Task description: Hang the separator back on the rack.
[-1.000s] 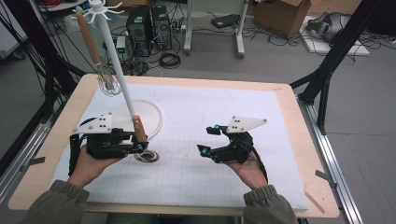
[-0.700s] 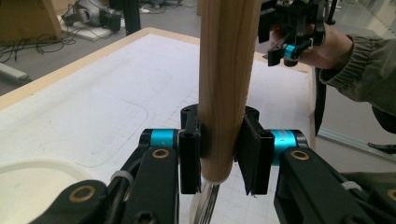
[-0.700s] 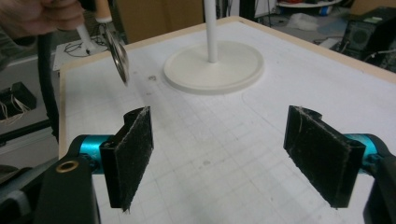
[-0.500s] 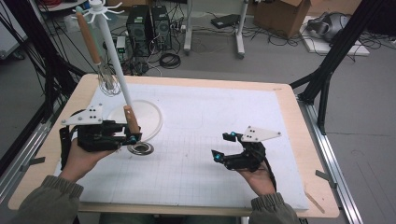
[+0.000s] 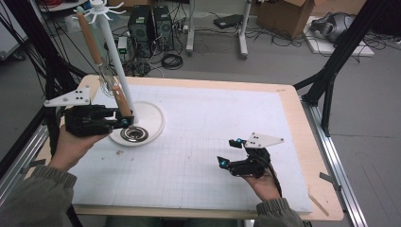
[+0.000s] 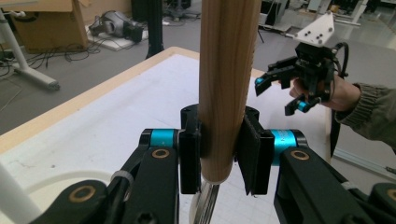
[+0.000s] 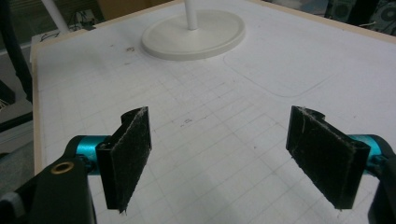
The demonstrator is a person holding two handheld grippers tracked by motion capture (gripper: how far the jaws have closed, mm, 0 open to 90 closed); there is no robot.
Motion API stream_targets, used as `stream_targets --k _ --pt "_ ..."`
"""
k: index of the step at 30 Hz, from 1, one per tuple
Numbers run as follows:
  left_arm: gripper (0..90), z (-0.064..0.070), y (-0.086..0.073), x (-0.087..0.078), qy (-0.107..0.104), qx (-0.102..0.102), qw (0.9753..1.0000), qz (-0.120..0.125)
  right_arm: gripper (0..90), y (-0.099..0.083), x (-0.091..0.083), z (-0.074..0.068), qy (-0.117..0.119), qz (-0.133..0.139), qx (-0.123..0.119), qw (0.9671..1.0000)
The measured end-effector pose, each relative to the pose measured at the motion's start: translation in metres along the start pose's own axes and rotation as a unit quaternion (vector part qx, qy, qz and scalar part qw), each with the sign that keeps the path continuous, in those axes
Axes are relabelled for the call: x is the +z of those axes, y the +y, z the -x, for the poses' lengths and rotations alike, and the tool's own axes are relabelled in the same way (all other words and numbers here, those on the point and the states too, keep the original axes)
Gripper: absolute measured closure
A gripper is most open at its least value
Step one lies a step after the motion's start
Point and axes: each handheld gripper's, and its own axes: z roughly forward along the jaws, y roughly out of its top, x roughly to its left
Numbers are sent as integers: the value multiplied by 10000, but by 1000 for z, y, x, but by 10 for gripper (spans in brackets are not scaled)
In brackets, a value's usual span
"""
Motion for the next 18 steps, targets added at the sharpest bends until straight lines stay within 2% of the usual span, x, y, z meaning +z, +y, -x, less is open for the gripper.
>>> stream_targets --k 5,18 --pt "716 -6 8 0 14 -58 10000 2 212 0 2 -3 -26 -76 -37 10000" --pt "716 -17 36 -5 52 -4 10000 50 209 -1 2 -2 -35 -76 -43 10000"
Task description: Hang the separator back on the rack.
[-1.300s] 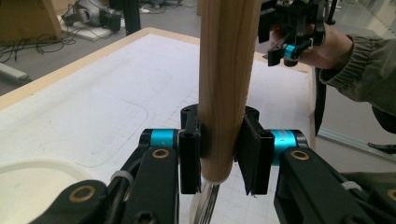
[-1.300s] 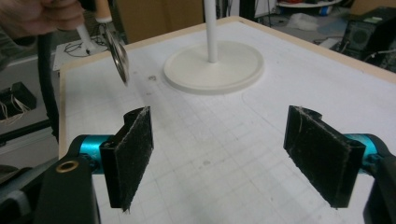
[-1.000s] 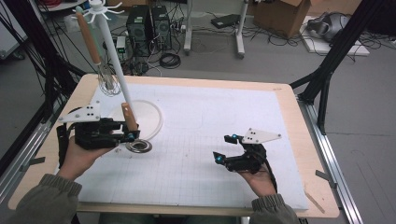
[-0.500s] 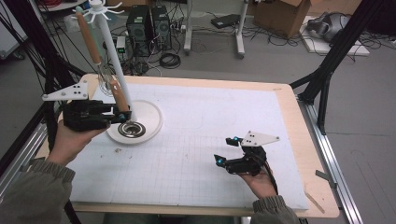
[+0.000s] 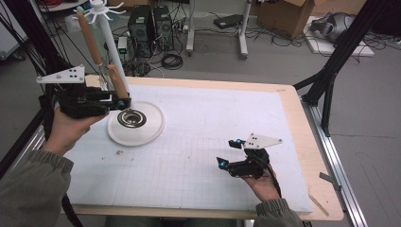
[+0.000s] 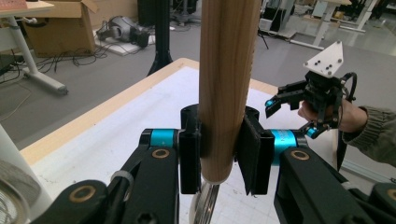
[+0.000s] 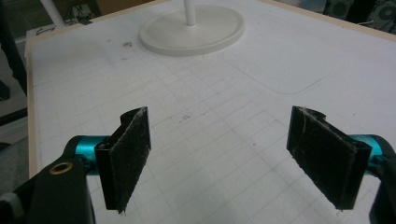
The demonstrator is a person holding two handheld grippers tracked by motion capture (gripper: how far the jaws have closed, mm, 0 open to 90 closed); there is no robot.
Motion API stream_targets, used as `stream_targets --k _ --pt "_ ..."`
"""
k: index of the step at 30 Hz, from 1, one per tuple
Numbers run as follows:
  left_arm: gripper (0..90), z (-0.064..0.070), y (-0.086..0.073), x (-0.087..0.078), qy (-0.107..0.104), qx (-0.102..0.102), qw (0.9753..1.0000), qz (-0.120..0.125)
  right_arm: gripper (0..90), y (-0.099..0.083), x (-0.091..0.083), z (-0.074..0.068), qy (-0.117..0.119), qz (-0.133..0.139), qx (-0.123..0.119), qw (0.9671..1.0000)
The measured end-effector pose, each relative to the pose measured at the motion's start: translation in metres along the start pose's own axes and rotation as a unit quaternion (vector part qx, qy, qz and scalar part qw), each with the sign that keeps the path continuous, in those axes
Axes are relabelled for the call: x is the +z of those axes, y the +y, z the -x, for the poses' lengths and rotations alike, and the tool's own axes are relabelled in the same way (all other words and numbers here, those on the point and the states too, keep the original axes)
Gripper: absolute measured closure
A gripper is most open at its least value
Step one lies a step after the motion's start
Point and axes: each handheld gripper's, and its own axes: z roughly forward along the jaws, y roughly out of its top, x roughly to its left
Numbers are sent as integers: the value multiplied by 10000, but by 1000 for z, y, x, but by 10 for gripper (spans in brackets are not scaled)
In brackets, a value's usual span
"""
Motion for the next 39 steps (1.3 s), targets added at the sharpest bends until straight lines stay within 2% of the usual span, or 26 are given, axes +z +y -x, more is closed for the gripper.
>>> stream_targets --k 20,39 --pt "717 -12 38 0 207 14 9998 27 205 1 -1 2 -26 69 24 10000" --pt "717 -20 53 -3 399 -77 9991 79 205 2 -3 2 -48 101 21 9999"
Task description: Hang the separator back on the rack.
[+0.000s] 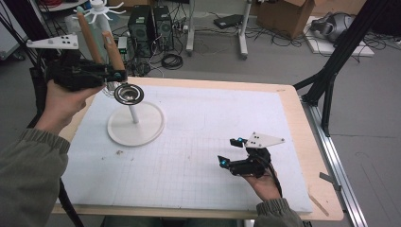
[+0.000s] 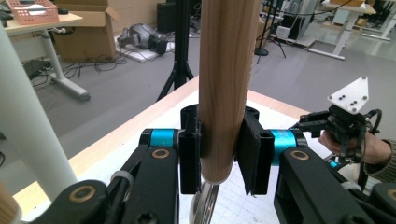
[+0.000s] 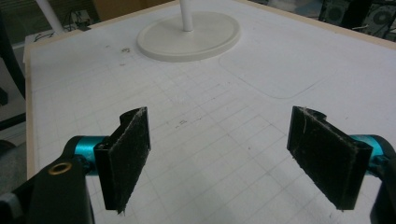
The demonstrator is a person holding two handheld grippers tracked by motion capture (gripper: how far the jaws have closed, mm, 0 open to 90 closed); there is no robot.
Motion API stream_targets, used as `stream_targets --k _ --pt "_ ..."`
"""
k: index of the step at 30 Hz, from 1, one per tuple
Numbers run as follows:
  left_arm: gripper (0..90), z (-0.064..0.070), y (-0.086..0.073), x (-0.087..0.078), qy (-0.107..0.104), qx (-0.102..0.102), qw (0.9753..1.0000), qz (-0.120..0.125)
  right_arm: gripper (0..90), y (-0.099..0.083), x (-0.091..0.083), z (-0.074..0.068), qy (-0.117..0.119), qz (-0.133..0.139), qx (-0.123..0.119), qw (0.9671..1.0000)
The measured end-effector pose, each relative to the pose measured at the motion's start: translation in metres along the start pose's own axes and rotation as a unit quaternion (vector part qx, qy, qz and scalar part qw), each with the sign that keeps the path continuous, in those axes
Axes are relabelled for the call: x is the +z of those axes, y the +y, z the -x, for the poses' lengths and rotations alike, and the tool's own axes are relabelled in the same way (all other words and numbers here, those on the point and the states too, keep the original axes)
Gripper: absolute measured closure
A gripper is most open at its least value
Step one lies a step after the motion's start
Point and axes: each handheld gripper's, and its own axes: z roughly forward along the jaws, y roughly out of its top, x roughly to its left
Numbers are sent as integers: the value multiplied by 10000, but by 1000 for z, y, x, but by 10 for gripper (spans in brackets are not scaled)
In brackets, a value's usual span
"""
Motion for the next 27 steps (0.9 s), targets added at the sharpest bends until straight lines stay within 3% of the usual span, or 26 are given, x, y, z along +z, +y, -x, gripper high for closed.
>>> stream_targets --k 8,27 --pt "717 -3 12 2 84 9 9999 -71 205 0 -1 1 -3 16 34 10000" --pt "717 -14 27 13 368 -271 9989 -108 206 1 -3 3 0 84 -7 10000"
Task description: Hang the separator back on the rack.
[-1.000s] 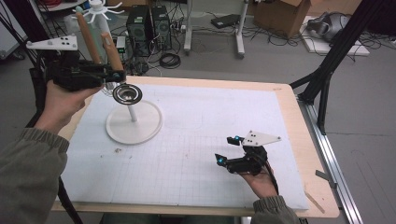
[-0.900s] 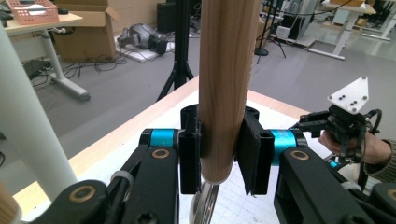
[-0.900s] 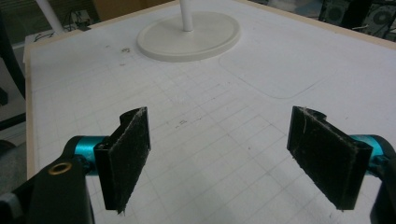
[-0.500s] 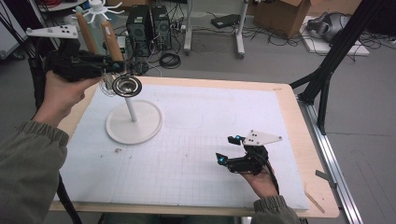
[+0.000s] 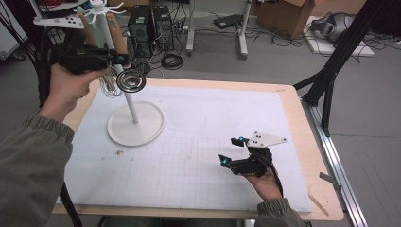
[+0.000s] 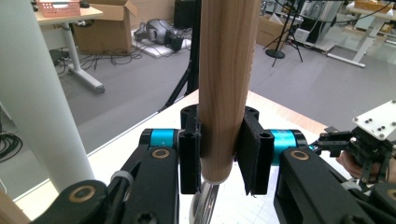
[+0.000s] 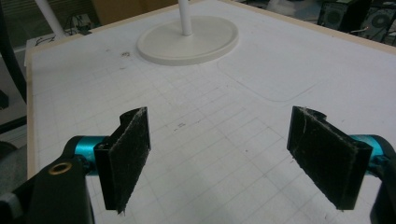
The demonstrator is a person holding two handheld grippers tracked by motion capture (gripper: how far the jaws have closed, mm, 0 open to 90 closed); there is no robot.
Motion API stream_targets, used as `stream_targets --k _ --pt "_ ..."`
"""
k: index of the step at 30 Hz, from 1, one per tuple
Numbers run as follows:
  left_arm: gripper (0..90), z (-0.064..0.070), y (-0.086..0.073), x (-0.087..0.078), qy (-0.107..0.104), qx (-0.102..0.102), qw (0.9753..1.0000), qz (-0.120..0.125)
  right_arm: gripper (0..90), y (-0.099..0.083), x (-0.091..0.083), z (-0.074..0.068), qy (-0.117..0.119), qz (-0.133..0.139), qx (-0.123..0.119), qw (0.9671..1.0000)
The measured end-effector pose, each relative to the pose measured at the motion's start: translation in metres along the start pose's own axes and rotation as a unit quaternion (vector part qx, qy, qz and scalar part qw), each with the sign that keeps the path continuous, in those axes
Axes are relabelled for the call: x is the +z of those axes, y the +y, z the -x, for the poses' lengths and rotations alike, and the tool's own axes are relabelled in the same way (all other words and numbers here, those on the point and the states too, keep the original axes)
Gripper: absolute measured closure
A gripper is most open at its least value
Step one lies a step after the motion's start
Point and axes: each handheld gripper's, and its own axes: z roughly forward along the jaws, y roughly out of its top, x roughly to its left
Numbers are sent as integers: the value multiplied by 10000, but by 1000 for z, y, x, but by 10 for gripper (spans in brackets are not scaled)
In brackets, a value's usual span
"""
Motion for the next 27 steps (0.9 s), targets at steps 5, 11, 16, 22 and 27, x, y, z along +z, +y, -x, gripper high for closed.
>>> stream_targets --k 5,11,16,22,27 --pt "717 -3 -1 1 101 -87 9999 -21 206 0 -1 0 10 24 9 10000" --pt "716 -4 -2 2 303 -134 9994 -26 206 1 -2 -1 19 37 -13 10000" --pt "716 -4 -7 1 476 -210 9986 62 206 2 -2 -1 24 41 -7 10000" --pt "716 -6 -13 -2 554 -224 9981 118 206 2 -2 -2 33 55 -18 10000" --pt "711 -3 -15 -7 636 -95 9979 122 206 3 -3 -1 14 62 -27 10000"
